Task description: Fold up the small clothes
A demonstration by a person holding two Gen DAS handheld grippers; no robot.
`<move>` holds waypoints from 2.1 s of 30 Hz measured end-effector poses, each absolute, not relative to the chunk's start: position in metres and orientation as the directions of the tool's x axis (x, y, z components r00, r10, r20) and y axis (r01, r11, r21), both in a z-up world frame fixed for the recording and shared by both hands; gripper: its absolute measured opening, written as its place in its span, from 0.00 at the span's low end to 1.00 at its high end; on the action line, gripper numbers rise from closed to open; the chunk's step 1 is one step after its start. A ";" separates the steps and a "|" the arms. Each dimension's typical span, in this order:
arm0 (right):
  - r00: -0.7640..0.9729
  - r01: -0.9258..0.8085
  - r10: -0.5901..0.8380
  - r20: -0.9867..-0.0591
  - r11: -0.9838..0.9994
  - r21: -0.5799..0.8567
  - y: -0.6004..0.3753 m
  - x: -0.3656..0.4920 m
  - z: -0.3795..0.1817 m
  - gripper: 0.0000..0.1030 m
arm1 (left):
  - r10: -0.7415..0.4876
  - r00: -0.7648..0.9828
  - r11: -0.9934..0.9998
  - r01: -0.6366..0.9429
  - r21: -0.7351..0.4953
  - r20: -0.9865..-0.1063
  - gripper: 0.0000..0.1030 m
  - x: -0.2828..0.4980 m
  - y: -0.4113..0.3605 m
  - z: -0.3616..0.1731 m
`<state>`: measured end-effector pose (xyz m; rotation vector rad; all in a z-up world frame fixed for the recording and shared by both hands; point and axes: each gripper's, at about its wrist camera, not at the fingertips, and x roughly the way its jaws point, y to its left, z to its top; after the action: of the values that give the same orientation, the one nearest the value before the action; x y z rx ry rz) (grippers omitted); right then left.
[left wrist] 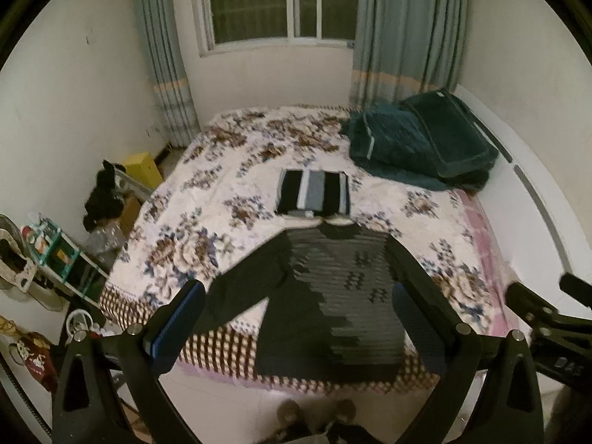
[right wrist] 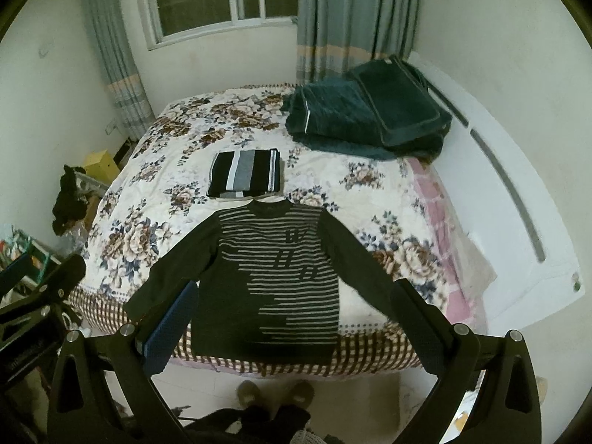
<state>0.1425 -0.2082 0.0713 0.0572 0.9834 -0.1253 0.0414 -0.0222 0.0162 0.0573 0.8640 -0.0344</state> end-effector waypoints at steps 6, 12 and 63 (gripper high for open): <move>0.440 0.307 -0.070 -0.895 0.949 0.077 -0.269 0.166 -0.018 1.00 | 0.076 0.660 0.993 0.022 0.120 -0.748 1.00 0.088 -0.020 -0.055; 0.272 0.646 -0.111 -0.956 0.757 0.096 -0.399 0.142 -0.152 1.00 | 0.115 0.546 0.981 0.067 0.180 -0.830 1.00 0.142 -0.037 -0.169; 0.351 0.925 0.132 -0.927 0.108 0.366 -0.850 0.180 -0.601 0.52 | 0.288 0.121 0.931 0.196 0.307 -0.950 1.00 0.287 -0.248 -0.519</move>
<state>0.1798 -0.8497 -0.6013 1.3435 1.0691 -0.7878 0.2869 -0.2485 -0.5192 0.4028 1.4609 0.0696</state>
